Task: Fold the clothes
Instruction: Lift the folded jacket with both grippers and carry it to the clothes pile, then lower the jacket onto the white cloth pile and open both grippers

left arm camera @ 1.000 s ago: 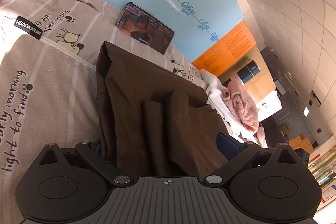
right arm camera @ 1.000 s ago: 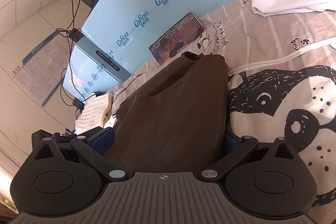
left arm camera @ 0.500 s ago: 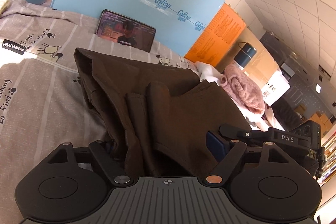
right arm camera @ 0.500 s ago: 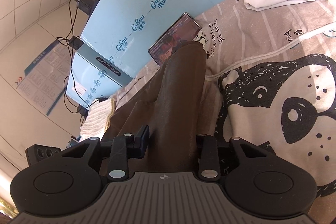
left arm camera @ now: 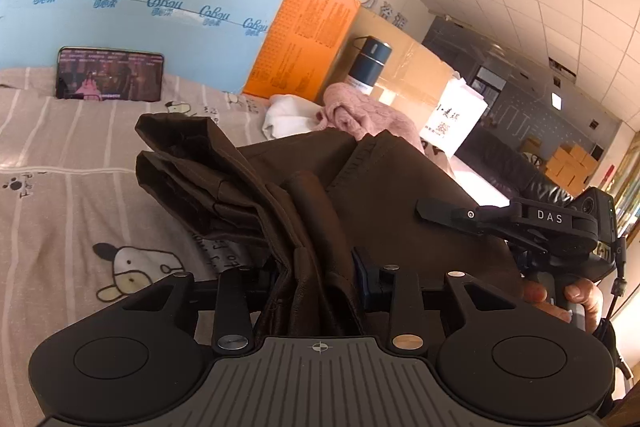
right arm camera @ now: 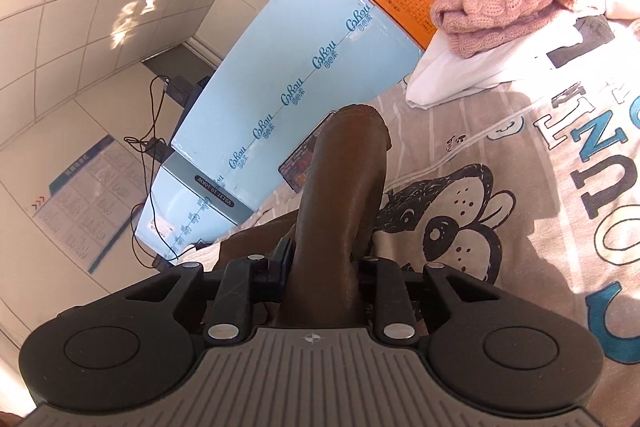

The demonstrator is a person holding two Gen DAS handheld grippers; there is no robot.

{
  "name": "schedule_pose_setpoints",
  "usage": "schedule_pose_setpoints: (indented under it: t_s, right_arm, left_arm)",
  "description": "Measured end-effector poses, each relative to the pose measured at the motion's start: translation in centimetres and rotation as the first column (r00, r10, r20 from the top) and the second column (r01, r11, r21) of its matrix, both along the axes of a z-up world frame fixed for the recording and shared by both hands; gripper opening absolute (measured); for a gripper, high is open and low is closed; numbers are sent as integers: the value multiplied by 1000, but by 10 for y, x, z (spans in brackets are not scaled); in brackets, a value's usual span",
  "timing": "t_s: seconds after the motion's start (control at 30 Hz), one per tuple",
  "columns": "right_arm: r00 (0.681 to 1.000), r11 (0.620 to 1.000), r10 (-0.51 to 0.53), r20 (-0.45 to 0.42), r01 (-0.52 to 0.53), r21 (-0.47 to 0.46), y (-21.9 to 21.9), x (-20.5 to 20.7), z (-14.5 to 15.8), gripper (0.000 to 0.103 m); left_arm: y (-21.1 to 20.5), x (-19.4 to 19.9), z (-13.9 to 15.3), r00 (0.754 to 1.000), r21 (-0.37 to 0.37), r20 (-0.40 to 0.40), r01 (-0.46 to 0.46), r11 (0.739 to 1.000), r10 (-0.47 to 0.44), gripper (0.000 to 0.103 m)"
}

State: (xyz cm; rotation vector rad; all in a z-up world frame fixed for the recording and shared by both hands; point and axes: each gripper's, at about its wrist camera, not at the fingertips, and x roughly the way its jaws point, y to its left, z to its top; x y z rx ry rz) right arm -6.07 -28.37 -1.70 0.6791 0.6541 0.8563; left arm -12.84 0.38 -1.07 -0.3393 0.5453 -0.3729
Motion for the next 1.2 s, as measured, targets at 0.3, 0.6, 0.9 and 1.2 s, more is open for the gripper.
schedule_pose_setpoints:
  t_s: [0.3,0.6,0.9,1.2]
  right_arm:
    - [961,994,-109,254,99,53,-22,30,70,20]
    - [842,936,-348,413,293,192,-35,86,139,20]
    - [753,834,-551,360,514,201,-71,148,98,20]
    - [774,777,-626,91,611,151,-110,219,26,20]
  left_arm:
    - [-29,50,74,964,142,261,19,990,-56,33]
    - [-61,111,129,900,163,435,-36,986,-39,33]
    - [-121,195,101,925,193,359,59,979,-126,33]
    - [-138,244,40,965,206,239,56,977,-105,34]
